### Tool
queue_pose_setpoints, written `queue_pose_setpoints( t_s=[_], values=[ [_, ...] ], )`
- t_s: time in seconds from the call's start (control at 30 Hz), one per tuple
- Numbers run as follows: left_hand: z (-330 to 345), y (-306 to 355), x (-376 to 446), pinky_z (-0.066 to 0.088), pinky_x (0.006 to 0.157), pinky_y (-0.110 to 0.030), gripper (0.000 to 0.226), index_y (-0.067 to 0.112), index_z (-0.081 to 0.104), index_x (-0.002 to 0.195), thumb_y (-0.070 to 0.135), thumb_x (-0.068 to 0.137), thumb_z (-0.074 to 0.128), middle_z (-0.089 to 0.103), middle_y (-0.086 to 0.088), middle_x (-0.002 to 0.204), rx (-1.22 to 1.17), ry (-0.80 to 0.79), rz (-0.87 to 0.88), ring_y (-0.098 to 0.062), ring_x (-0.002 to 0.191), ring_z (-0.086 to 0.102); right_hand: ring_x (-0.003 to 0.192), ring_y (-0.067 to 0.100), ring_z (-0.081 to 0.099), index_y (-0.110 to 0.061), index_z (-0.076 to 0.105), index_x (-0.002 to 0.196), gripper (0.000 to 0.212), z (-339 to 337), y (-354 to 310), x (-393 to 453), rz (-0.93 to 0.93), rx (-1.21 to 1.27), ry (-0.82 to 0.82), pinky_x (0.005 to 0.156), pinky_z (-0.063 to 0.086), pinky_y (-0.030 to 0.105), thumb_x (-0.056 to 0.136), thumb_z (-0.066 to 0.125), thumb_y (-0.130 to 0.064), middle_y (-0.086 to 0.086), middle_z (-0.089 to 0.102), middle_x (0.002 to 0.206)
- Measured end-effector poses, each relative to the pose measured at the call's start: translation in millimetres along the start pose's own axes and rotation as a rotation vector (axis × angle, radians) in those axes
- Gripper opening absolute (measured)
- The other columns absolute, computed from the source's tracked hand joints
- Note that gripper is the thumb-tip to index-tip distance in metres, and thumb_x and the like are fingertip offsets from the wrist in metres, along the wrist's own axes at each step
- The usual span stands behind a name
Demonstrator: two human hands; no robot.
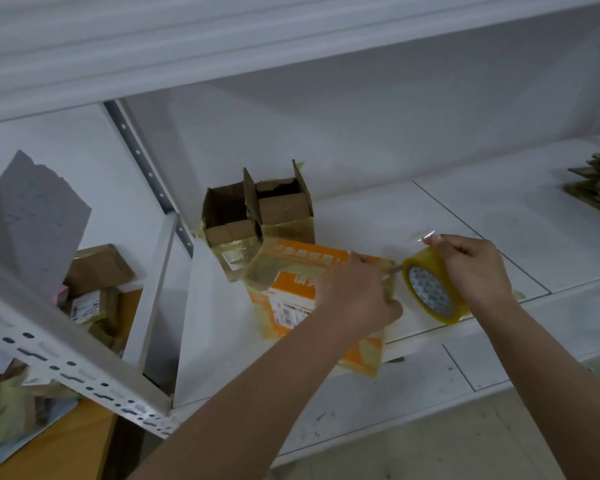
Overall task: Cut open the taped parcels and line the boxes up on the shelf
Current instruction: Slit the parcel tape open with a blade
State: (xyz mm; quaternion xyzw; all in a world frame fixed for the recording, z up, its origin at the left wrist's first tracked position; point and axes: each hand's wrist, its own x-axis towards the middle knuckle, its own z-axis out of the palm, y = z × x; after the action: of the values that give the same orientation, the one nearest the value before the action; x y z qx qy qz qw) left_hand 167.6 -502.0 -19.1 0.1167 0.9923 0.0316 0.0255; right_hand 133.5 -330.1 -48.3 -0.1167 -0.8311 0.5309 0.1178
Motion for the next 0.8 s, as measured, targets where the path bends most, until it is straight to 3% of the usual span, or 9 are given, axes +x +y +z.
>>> queue_pose_setpoints(
  t_s=[0.1, 0.17, 0.27, 0.37, 0.5, 0.57, 0.63, 0.7, 0.8],
  values=[
    [-7, -26, -14, 0.048, 0.087, -0.037, 0.067, 0.021, 0.042, 0.143, 0.043, 0.083, 0.063, 0.025, 0.006, 0.16, -0.095, -0.099, 0.133, -0.023, 0.129, 0.047, 0.097, 0.022, 0.064, -0.049, 0.071, 0.072, 0.021, -1, -4, -3, -0.013, 0.0, -0.024, 0.091, 0.05, 0.043, 0.086, 0.058, -0.057, -0.007, 0.071, 0.094],
    [-17, -50, -25, 0.039, 0.104, -0.032, 0.071, 0.03, 0.036, 0.149, 0.031, 0.083, 0.065, 0.024, 0.015, 0.159, -0.167, -0.139, 0.173, -0.015, 0.138, 0.037, 0.099, 0.022, 0.064, -0.054, 0.07, 0.072, 0.018, 0, -9, -5, -0.019, 0.004, -0.051, 0.094, 0.05, 0.045, 0.086, 0.059, -0.055, -0.009, 0.071, 0.096],
    [-31, -84, -36, 0.037, 0.108, -0.03, 0.075, 0.038, 0.031, 0.15, 0.014, 0.085, 0.061, 0.027, 0.022, 0.156, -0.168, -0.227, 0.223, -0.009, 0.14, 0.033, 0.101, 0.021, 0.063, -0.059, 0.069, 0.072, 0.02, 5, -20, -7, -0.058, 0.008, -0.115, 0.097, 0.049, 0.047, 0.088, 0.061, -0.051, -0.009, 0.071, 0.1],
    [-36, -110, -42, 0.038, 0.11, -0.031, 0.073, 0.035, 0.036, 0.149, 0.008, 0.086, 0.062, 0.034, 0.018, 0.154, -0.274, -0.299, 0.2, -0.008, 0.138, 0.036, 0.103, 0.022, 0.065, -0.047, 0.075, 0.079, 0.015, 10, -31, -8, -0.102, 0.018, -0.235, 0.098, 0.049, 0.049, 0.089, 0.063, -0.047, -0.002, 0.073, 0.101],
    [-35, -124, -44, 0.042, 0.108, -0.035, 0.045, 0.027, 0.058, 0.134, 0.021, 0.09, 0.067, 0.053, 0.013, 0.139, -0.541, -0.302, 0.163, -0.007, 0.128, 0.049, 0.096, -0.004, 0.064, -0.046, 0.077, 0.077, 0.023, 10, -48, -13, -0.139, 0.076, -0.394, 0.087, 0.051, 0.03, 0.093, 0.064, -0.034, -0.025, 0.072, 0.092],
    [-33, -119, -41, 0.046, 0.104, -0.036, 0.037, 0.025, 0.064, 0.125, 0.039, 0.091, 0.065, 0.063, 0.011, 0.127, -0.601, -0.171, 0.102, -0.007, 0.118, 0.057, 0.092, -0.015, 0.061, -0.044, 0.077, 0.079, 0.023, 8, -56, -17, -0.164, 0.093, -0.433, 0.079, 0.048, 0.019, 0.093, 0.064, -0.032, -0.031, 0.07, 0.087],
    [-34, -105, -38, 0.054, 0.082, -0.026, 0.041, 0.023, 0.068, 0.115, 0.054, 0.091, 0.057, 0.073, 0.015, 0.097, -0.723, 0.084, -0.02, 0.005, 0.086, 0.065, 0.093, -0.015, 0.061, -0.042, 0.078, 0.083, 0.019, 6, -61, -21, -0.181, 0.104, -0.463, 0.078, 0.047, 0.015, 0.092, 0.064, -0.033, -0.03, 0.071, 0.091],
    [-40, -86, -35, 0.043, 0.058, -0.018, 0.052, 0.028, 0.07, 0.103, 0.07, 0.083, 0.048, 0.072, 0.018, 0.076, -0.944, 0.244, -0.111, 0.011, 0.054, 0.057, 0.092, -0.012, 0.063, -0.041, 0.078, 0.086, 0.017, 4, -65, -25, -0.188, 0.095, -0.489, 0.077, 0.048, 0.013, 0.092, 0.064, -0.033, -0.029, 0.071, 0.092],
    [-47, -60, -30, 0.038, 0.064, -0.018, 0.07, 0.03, 0.071, 0.088, 0.087, 0.062, 0.04, 0.073, 0.016, 0.079, -1.081, 0.183, -0.123, 0.012, 0.063, 0.06, 0.083, -0.008, 0.067, -0.04, 0.078, 0.086, 0.015, 3, -71, -31, -0.202, 0.071, -0.508, 0.064, 0.048, 0.008, 0.092, 0.065, -0.035, -0.024, 0.073, 0.086]
  ],
)
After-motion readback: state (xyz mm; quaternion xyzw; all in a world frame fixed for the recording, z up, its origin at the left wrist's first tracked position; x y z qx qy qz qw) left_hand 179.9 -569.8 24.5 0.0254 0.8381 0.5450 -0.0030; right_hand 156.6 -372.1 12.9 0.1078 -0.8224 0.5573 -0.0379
